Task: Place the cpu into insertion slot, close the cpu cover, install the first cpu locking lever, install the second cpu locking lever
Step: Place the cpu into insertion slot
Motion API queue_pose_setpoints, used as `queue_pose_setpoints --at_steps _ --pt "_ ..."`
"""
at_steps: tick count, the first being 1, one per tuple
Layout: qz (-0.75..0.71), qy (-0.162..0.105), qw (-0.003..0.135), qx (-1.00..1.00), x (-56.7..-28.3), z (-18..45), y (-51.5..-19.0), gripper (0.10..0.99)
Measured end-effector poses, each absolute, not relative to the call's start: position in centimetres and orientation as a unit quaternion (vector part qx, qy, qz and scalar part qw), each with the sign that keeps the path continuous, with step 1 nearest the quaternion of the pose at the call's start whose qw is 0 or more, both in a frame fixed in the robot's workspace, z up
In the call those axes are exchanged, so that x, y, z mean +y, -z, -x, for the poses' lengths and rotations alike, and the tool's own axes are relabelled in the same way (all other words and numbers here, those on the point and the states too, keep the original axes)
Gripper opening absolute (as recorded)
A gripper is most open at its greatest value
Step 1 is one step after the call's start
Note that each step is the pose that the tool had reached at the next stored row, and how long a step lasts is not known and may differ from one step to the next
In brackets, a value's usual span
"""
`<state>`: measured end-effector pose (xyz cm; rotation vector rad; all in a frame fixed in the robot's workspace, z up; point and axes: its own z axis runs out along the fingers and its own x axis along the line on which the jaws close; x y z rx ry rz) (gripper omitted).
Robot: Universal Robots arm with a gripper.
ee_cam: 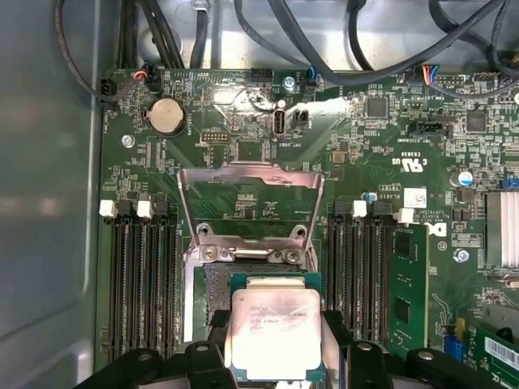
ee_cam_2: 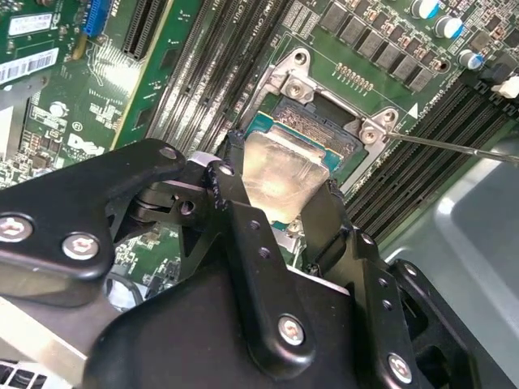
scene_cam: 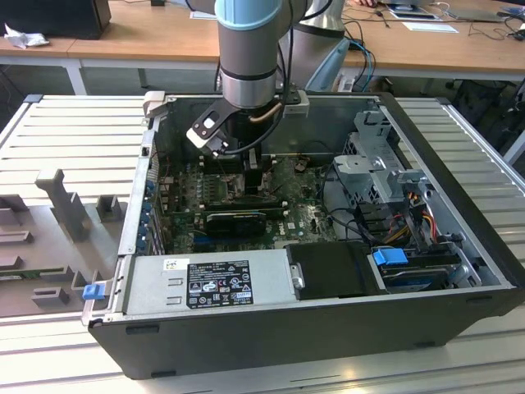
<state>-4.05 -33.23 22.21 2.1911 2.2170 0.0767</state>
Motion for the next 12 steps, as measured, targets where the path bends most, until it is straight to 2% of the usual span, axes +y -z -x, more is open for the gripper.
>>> queue_pose_setpoints --at_steps 12 --pt "-0.707 -0.022 0.009 0.707 -32.3 4.2 -20.9 0.525"
